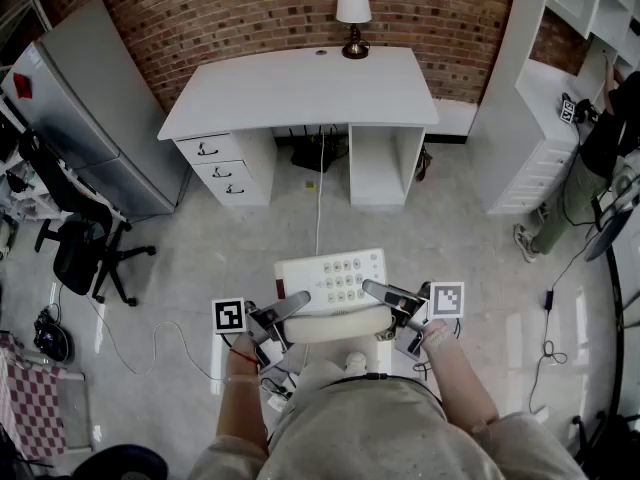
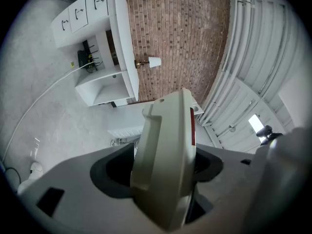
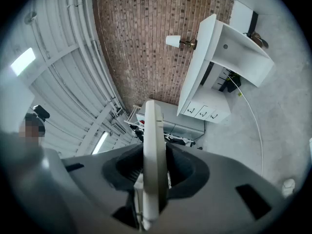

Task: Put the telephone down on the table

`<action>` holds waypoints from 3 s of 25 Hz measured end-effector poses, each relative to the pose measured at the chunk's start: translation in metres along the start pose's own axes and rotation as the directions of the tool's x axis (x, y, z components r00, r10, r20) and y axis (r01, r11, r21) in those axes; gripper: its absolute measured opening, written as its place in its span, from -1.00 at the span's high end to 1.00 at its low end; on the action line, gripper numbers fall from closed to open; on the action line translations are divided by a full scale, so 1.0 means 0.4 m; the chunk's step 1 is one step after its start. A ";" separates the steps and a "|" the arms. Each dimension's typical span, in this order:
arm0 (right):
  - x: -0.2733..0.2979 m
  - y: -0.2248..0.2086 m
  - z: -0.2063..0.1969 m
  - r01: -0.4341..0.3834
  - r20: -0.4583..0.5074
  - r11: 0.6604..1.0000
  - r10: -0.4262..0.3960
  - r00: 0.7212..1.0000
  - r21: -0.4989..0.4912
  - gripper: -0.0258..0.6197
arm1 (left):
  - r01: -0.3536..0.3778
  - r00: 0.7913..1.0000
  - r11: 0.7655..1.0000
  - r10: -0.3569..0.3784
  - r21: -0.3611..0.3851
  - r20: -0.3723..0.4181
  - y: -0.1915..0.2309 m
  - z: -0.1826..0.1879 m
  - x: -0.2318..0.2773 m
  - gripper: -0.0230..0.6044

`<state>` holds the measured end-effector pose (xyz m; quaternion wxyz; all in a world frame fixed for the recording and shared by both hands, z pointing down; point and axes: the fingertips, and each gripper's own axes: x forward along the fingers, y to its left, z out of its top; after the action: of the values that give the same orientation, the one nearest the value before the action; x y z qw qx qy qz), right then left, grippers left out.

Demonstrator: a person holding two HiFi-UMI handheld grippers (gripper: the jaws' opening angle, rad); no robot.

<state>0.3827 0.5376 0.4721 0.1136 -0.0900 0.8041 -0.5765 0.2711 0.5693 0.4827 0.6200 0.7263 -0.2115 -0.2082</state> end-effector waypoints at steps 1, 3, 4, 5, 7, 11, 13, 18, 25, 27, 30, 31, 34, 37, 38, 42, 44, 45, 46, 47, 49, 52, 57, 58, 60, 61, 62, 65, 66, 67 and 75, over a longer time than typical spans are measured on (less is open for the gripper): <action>-0.007 -0.005 0.001 0.003 0.005 1.000 -0.003 1.000 0.000 0.50 | -0.005 1.000 1.000 0.005 0.000 0.002 0.001 0.000 0.003 -0.06; -0.018 -0.014 0.007 0.004 0.015 1.000 -0.004 1.000 -0.002 0.50 | -0.014 1.000 1.000 0.014 0.004 0.003 0.002 0.002 0.011 -0.06; -0.021 -0.016 0.011 0.004 0.019 1.000 -0.004 1.000 -0.001 0.50 | -0.020 1.000 1.000 0.020 0.008 0.003 0.001 0.005 0.015 -0.06; -0.023 -0.017 0.016 0.002 0.024 1.000 -0.002 1.000 0.004 0.50 | -0.028 1.000 1.000 0.028 0.011 0.004 0.001 0.009 0.019 -0.06; -0.025 -0.017 0.028 0.000 0.032 1.000 0.000 0.999 0.017 0.50 | -0.039 0.999 0.999 0.038 0.010 0.005 0.003 0.016 0.031 -0.05; -0.027 -0.026 0.049 0.003 0.040 1.000 -0.003 0.999 0.020 0.50 | -0.044 0.999 0.999 0.044 -0.008 0.007 0.006 0.026 0.050 -0.05; -0.027 -0.035 0.057 0.008 0.049 1.000 -0.009 0.999 0.030 0.50 | -0.047 0.999 0.999 0.047 -0.007 -0.001 0.010 0.034 0.057 -0.05; -0.004 -0.050 0.089 0.007 0.045 1.000 -0.008 0.999 0.021 0.50 | -0.045 0.999 0.999 0.045 -0.011 0.007 0.019 0.072 0.070 -0.05; 0.068 -0.090 0.150 0.033 0.009 0.999 -0.033 0.999 0.034 0.50 | -0.042 0.998 0.999 0.043 -0.027 0.047 0.042 0.163 0.067 -0.05; 0.106 -0.100 0.174 0.025 -0.001 0.999 -0.025 1.000 0.030 0.50 | -0.040 0.998 0.999 0.041 -0.024 0.051 0.052 0.207 0.066 -0.05; 0.175 -0.131 0.205 0.028 0.001 0.999 -0.028 1.000 0.036 0.50 | -0.035 0.998 0.999 0.036 -0.028 0.050 0.080 0.283 0.052 -0.05; 0.205 -0.141 0.217 0.025 0.007 0.999 -0.026 1.000 0.037 0.50 | -0.037 0.998 0.999 0.038 -0.028 0.048 0.089 0.316 0.045 -0.05; 0.304 -0.162 0.262 0.011 0.023 0.999 -0.012 1.000 0.030 0.50 | -0.033 0.999 0.999 0.033 -0.009 0.030 0.102 0.426 0.022 -0.05; 0.410 -0.194 0.305 0.023 0.035 0.999 -0.025 0.999 0.039 0.50 | -0.047 0.999 0.999 0.048 -0.007 0.014 0.121 0.545 -0.010 -0.05; 0.448 -0.204 0.317 0.027 0.040 0.998 -0.029 0.999 0.050 0.50 | -0.054 0.998 0.998 0.054 -0.013 0.009 0.126 0.585 -0.023 -0.05; 0.607 -0.231 0.369 0.017 0.055 0.998 -0.020 0.998 0.057 0.50 | -0.068 0.998 0.998 0.068 -0.019 -0.012 0.143 0.746 -0.076 -0.04; 0.685 -0.243 0.390 0.009 0.062 0.998 -0.013 0.998 0.065 0.50 | -0.072 0.997 0.997 0.072 -0.018 -0.021 0.153 0.823 -0.104 -0.04; 0.717 -0.253 0.400 0.011 0.066 0.997 -0.016 0.998 0.071 0.50 | -0.074 0.997 0.997 0.073 -0.017 -0.026 0.159 0.857 -0.115 -0.04; 0.747 -0.261 0.410 0.016 0.070 0.997 -0.021 0.997 0.072 0.50 | -0.073 0.997 0.997 0.073 -0.018 -0.031 0.165 0.890 -0.124 -0.04; 0.776 -0.269 0.422 0.020 0.075 0.997 -0.025 0.997 0.070 0.50 | -0.072 0.997 0.997 0.071 -0.021 -0.036 0.171 0.922 -0.132 -0.04; 0.830 -0.286 0.443 0.030 0.083 0.998 -0.035 0.996 0.061 0.50 | -0.067 0.997 0.997 0.066 -0.027 -0.045 0.183 0.982 -0.147 -0.04; 0.895 -0.311 0.470 0.042 0.097 0.998 -0.047 0.994 0.052 0.50 | -0.062 0.996 0.998 0.061 -0.025 -0.059 0.200 1.058 -0.163 -0.04; 0.968 -0.323 0.513 0.048 0.117 0.998 -0.053 0.992 0.042 0.50 | -0.049 0.996 0.998 0.047 -0.031 -0.077 0.219 1.144 -0.171 -0.04; 0.976 -0.328 0.517 0.054 0.119 0.998 -0.059 0.991 0.044 0.50 | -0.049 0.996 0.998 0.046 -0.033 -0.078 0.223 1.155 -0.173 -0.04; 0.989 -0.340 0.523 0.068 0.117 0.997 -0.074 0.990 0.047 0.50 | -0.049 0.996 0.998 0.046 -0.038 -0.077 0.233 1.172 -0.176 -0.04; 0.994 -0.347 0.526 0.075 0.115 0.996 -0.080 0.990 0.049 0.50 | -0.049 0.996 0.998 0.046 -0.043 -0.075 0.238 1.178 -0.177 -0.04; 0.998 -0.351 0.527 0.079 0.113 0.996 -0.085 0.990 0.050 0.50 | -0.048 0.996 0.998 0.045 -0.048 -0.073 0.242 1.183 -0.179 -0.04; 1.014 -0.358 0.530 0.080 0.108 0.995 -0.087 0.990 0.063 0.50 | -0.050 0.996 0.997 0.046 -0.054 -0.071 0.254 1.195 -0.185 -0.04; 1.019 -0.360 0.531 0.080 0.106 0.994 -0.087 0.991 0.070 0.50 | -0.051 0.996 0.997 0.047 -0.058 -0.070 0.257 1.198 -0.187 -0.04; 1.023 -0.362 0.531 0.080 0.103 0.994 -0.088 0.991 0.076 0.50 | -0.052 0.997 0.997 0.048 -0.063 -0.068 0.260 1.201 -0.189 -0.04; 1.084 -0.412 0.578 0.086 0.065 0.992 -0.092 0.994 0.095 0.50 | -0.057 0.998 0.995 0.054 -0.083 -0.032 0.298 1.271 -0.187 -0.04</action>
<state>0.0358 0.1559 0.5226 0.1196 -0.1406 0.7674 -0.6140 -0.0834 0.1818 0.5304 0.6587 0.6964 -0.2134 -0.1887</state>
